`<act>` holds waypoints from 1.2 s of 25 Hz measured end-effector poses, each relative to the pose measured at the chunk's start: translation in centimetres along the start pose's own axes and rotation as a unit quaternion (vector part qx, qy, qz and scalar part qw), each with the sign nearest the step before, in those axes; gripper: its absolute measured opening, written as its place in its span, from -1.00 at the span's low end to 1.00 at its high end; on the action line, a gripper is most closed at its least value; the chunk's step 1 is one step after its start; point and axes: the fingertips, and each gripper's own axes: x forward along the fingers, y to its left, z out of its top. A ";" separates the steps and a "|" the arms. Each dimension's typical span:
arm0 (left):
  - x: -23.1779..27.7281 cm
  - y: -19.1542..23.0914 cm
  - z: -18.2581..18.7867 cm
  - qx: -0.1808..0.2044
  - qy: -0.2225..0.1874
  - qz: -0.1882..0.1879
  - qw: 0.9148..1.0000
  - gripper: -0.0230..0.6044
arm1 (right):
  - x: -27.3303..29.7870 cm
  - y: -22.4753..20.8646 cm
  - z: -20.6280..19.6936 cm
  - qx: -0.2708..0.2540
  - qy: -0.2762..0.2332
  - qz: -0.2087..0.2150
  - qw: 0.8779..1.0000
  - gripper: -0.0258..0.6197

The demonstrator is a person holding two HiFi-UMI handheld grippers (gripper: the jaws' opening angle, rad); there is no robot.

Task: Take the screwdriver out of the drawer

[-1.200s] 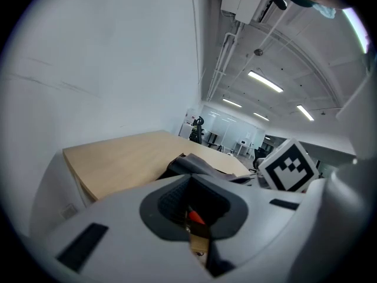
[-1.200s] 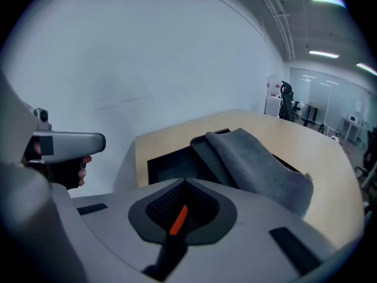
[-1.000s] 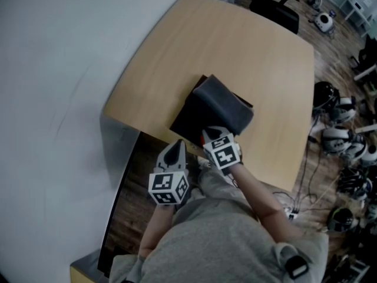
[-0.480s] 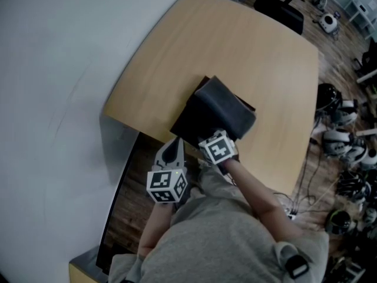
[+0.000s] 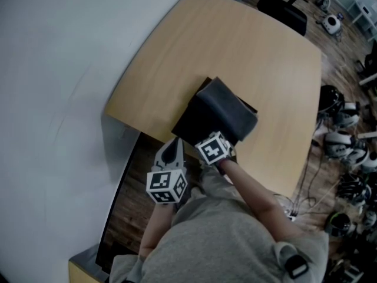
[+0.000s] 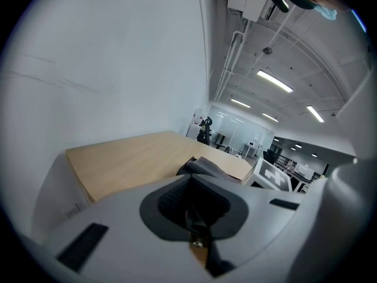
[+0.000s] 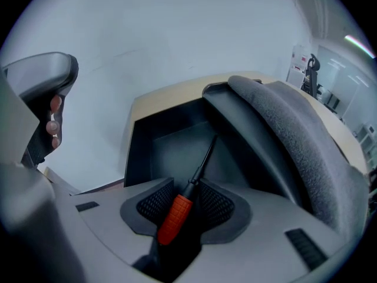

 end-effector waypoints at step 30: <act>-5.3 -0.9 -0.9 0.006 -0.024 -0.009 1.000 -0.93 | -7.9 -0.1 2.5 -0.013 -0.159 -0.087 0.983 -0.72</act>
